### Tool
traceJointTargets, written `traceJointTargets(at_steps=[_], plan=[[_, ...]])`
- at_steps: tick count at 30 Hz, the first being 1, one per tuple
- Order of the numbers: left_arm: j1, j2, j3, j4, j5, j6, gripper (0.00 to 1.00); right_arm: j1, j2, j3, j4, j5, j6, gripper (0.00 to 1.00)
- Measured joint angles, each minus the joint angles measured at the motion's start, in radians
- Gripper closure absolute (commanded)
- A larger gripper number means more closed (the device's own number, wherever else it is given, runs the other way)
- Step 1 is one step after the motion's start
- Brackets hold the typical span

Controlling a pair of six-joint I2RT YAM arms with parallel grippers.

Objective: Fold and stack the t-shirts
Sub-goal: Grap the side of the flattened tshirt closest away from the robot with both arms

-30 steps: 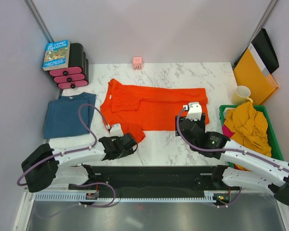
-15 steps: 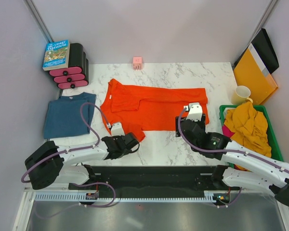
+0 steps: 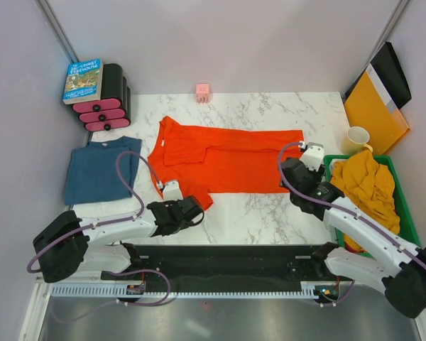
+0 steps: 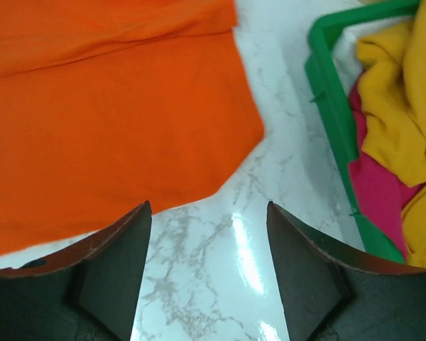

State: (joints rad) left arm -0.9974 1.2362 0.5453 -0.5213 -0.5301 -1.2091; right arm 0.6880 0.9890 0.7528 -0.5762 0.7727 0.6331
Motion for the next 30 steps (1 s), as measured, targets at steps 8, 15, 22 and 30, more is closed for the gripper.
traceJointTargets(at_steps=[8, 15, 22, 30], plan=[[0.002, -0.088, 0.107, -0.049, -0.009, 0.108, 0.98, -0.185, 0.221, -0.009, 0.048, -0.171, 0.021, 0.54], [0.003, -0.154, 0.137, -0.063, -0.018, 0.183, 0.98, -0.274, 0.338, -0.023, 0.124, -0.293, 0.06, 0.51], [0.003, -0.196, 0.123, -0.079, -0.018, 0.198, 0.98, -0.343, 0.411, -0.03, 0.18, -0.354, 0.071, 0.51], [0.003, -0.213, 0.096, -0.099, -0.017, 0.198, 0.98, -0.354, 0.481, -0.038, 0.228, -0.386, 0.082, 0.93]])
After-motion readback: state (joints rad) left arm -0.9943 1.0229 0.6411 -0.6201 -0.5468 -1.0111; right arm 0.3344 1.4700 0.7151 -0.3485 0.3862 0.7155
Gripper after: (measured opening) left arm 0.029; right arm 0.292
